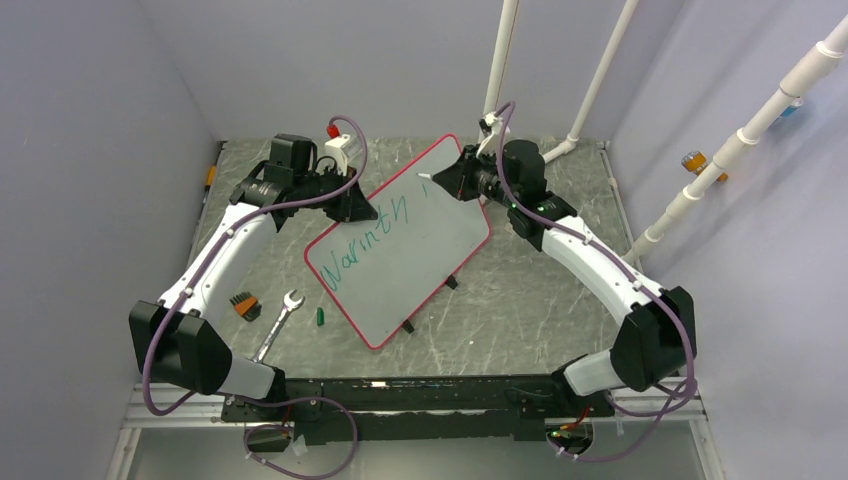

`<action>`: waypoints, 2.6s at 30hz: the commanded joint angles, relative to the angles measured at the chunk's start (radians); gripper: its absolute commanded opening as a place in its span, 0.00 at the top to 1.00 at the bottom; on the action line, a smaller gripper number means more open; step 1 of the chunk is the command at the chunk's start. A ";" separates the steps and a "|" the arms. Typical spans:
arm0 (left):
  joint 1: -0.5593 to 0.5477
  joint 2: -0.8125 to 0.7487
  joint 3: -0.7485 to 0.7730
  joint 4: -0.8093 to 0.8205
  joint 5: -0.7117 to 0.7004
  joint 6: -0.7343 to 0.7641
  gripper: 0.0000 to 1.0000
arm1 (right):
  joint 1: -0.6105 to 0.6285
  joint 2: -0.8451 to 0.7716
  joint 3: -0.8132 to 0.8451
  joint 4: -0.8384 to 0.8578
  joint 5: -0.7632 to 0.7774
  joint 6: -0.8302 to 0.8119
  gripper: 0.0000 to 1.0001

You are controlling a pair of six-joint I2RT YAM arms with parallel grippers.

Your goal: Write a sentence on the whiteboard

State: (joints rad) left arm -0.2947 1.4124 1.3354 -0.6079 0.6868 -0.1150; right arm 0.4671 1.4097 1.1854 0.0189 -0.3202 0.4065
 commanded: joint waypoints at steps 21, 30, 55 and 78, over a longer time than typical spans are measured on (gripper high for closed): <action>-0.031 0.001 -0.024 -0.003 -0.042 0.140 1.00 | -0.006 0.004 0.000 0.019 0.088 -0.019 1.00; -0.031 0.002 -0.022 -0.003 -0.043 0.141 1.00 | -0.005 -0.070 -0.056 0.052 0.068 -0.007 1.00; -0.032 -0.001 -0.025 -0.003 -0.042 0.141 1.00 | -0.011 -0.015 -0.038 0.053 0.091 -0.015 1.00; -0.032 -0.001 -0.025 -0.003 -0.042 0.141 1.00 | -0.010 -0.044 -0.173 0.079 0.069 0.027 1.00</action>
State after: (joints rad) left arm -0.2962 1.4124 1.3331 -0.6090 0.6685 -0.1192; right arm 0.4522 1.3731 1.0039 0.0803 -0.2409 0.4225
